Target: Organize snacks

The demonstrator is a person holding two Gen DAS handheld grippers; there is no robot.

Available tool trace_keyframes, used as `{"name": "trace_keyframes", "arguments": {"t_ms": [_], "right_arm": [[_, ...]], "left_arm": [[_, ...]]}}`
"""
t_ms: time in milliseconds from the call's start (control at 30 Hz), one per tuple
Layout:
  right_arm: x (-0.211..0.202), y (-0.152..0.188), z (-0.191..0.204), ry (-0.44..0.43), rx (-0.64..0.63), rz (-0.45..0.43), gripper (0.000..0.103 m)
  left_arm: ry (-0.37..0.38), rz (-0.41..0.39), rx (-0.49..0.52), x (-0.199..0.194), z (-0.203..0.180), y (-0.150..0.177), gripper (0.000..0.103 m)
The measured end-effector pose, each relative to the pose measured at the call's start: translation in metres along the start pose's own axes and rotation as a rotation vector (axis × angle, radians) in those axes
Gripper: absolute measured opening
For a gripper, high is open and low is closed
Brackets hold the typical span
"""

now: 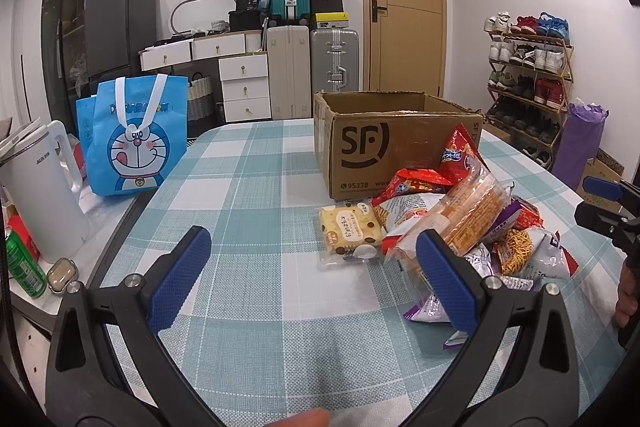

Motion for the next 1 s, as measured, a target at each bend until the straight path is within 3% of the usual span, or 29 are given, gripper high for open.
{"name": "trace_keyframes", "arguments": {"t_ms": [700,1000], "right_arm": [[0.001,0.000,-0.001,0.002,0.004,0.008,0.103],[0.011,0.001,0.003,0.004,-0.010,0.058,0.103]], "left_arm": [[0.000,0.000,0.002,0.000,0.000,-0.001,0.102],[0.006,0.010,0.015,0.000,0.003,-0.002,0.102]]}}
Point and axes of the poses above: each gripper's, at about its wrist camera, not at the fingertips, and x roughly the way its jaws point, z to its left, y to its underside, the point moved 5 cm from there along x, roughly the way its jaws point, and after that the axes turned 8 degrees about -y, right-handed, at the moved point
